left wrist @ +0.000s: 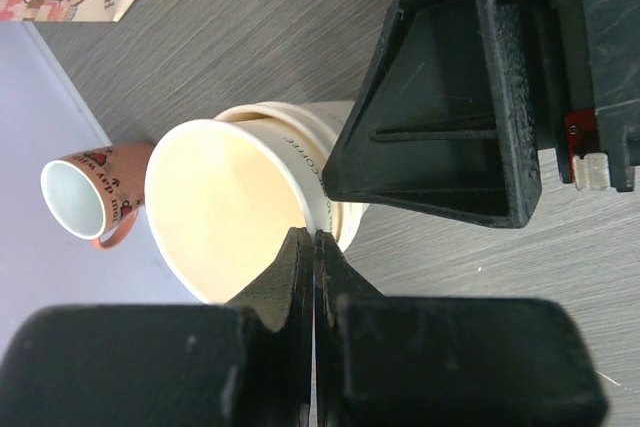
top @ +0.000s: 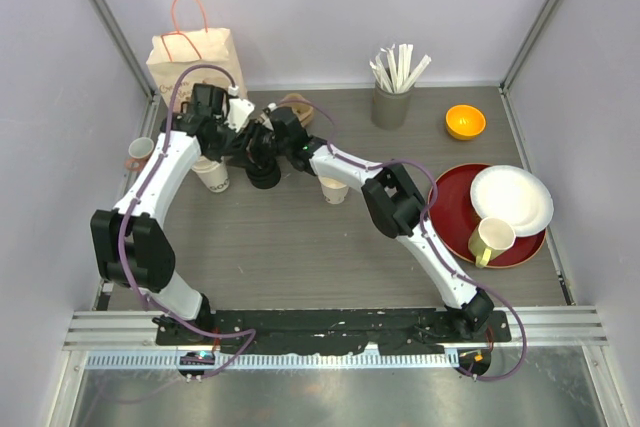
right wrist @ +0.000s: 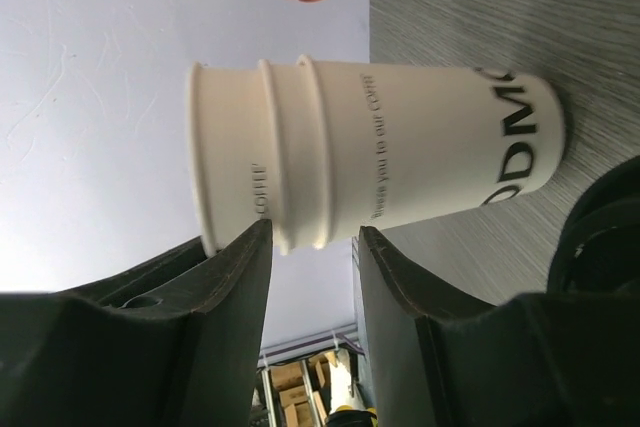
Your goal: Pack the takeout coffee
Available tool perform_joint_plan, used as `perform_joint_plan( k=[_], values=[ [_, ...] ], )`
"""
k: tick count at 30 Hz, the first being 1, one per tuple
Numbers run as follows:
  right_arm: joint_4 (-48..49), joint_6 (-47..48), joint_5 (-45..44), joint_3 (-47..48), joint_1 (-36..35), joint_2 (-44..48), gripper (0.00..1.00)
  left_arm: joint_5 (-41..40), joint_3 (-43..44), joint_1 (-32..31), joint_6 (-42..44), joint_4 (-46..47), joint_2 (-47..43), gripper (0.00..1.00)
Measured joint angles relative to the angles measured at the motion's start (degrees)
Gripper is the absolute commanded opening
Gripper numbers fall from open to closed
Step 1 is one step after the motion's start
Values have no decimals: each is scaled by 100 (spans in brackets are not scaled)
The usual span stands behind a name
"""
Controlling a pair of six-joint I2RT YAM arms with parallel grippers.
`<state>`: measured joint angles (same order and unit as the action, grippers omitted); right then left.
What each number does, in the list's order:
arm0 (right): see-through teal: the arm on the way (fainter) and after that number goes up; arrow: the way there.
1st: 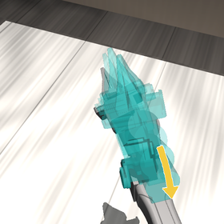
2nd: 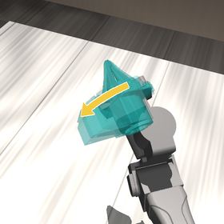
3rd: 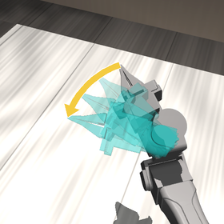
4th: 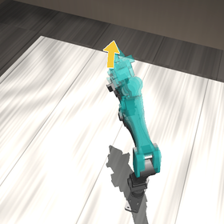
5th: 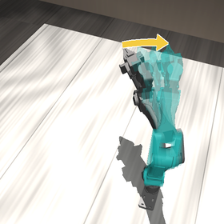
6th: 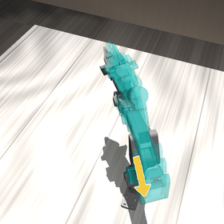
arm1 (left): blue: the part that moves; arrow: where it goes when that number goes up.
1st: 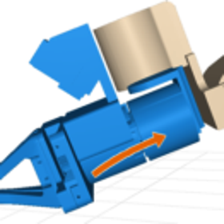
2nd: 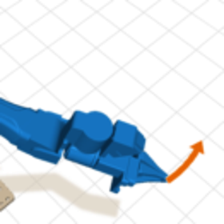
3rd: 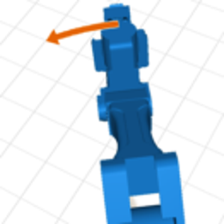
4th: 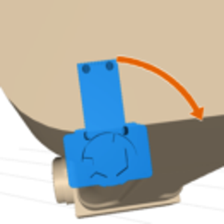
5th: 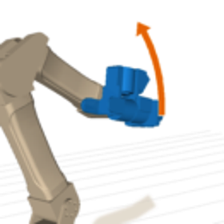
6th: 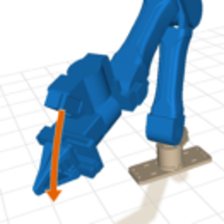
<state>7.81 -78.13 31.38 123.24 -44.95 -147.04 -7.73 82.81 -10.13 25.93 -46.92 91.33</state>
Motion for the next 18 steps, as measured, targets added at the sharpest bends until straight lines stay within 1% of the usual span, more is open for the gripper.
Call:
perform_joint_plan(
  k=[5, 12, 18],
  values=[
    [-286, 177, -31, 0, -2, -35, 45, -72, 96, -39, 0, 68, 0, 0],
    [-417, 374, -46, 92, -2, -46, 45, -221, 236, -114, 111, 24, -2, 0],
    [-662, 662, -107, 289, 0, -46, 46, -461, 855, -149, 435, -404, -9, 0]
  ],
)
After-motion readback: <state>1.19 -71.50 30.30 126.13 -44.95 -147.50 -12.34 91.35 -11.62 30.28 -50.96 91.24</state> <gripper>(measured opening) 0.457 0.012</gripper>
